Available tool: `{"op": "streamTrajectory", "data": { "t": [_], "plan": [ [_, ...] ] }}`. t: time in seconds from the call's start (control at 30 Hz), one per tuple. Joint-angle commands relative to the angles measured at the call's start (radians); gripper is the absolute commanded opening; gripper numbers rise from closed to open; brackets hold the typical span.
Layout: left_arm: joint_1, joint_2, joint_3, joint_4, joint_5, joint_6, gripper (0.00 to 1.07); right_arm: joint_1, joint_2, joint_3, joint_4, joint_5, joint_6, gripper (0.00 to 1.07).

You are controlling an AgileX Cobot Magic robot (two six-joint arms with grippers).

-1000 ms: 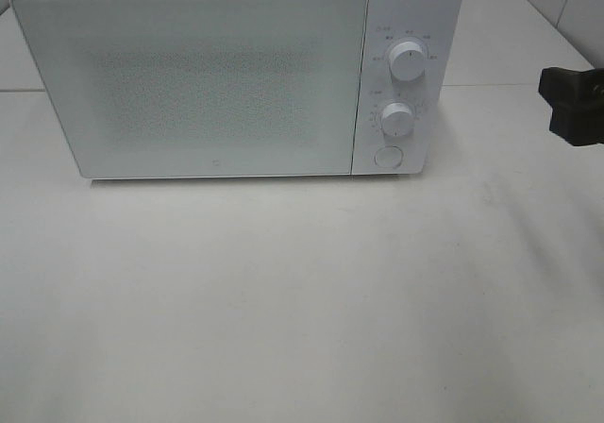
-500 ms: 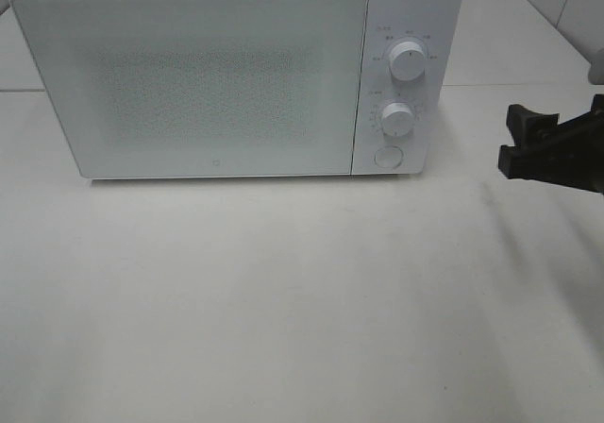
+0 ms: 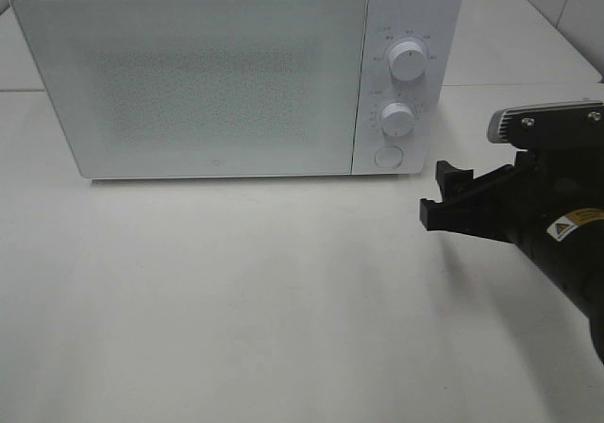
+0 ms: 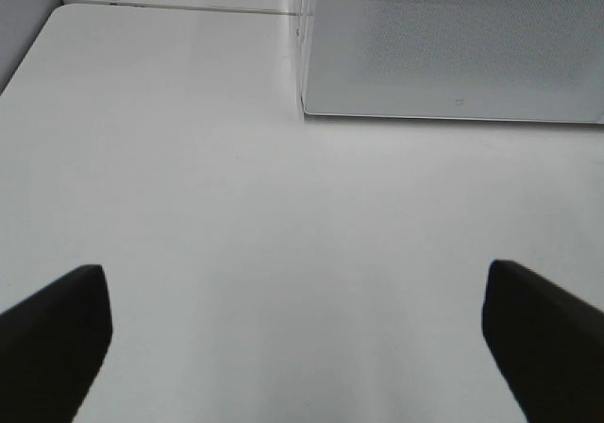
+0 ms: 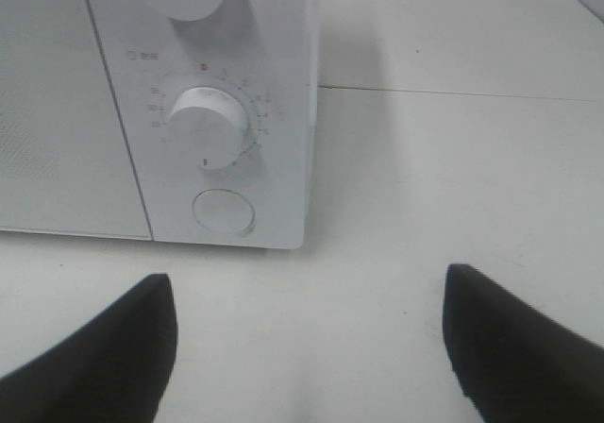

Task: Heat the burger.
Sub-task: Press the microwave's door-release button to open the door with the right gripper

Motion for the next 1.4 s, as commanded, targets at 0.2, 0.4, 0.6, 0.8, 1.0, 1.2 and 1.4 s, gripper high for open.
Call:
{"op": "streamTrajectory", "data": {
  "t": [0.2, 0.4, 0.6, 0.8, 1.0, 1.2, 1.4],
  "plan": [
    [0.002, -0.018, 0.001, -0.005, -0.011, -0.005, 1.0, 0.123, 0.046, -0.077, 0.099, -0.021, -0.032, 0.75],
    [0.002, -0.018, 0.001, -0.005, -0.011, -0.005, 1.0, 0.143, 0.069, -0.096, 0.112, -0.003, -0.013, 0.75],
    [0.002, -0.018, 0.001, -0.005, -0.011, -0.005, 1.0, 0.143, 0.069, -0.096, 0.132, 0.005, 0.166, 0.68],
    [0.002, -0.018, 0.001, -0.005, -0.011, -0.005, 1.0, 0.143, 0.069, -0.096, 0.132, 0.005, 0.485, 0.49],
    [0.002, -0.018, 0.001, -0.005, -0.011, -0.005, 1.0, 0.143, 0.069, -0.096, 0.129, 0.011, 0.861, 0.3],
    [0.002, -0.018, 0.001, -0.005, -0.011, -0.005, 1.0, 0.143, 0.069, -0.096, 0.125, 0.012, 1.217, 0.18],
    [0.002, -0.018, 0.001, -0.005, -0.011, -0.005, 1.0, 0.143, 0.069, -0.096, 0.127, 0.012, 1.397, 0.07]
  ]
}}
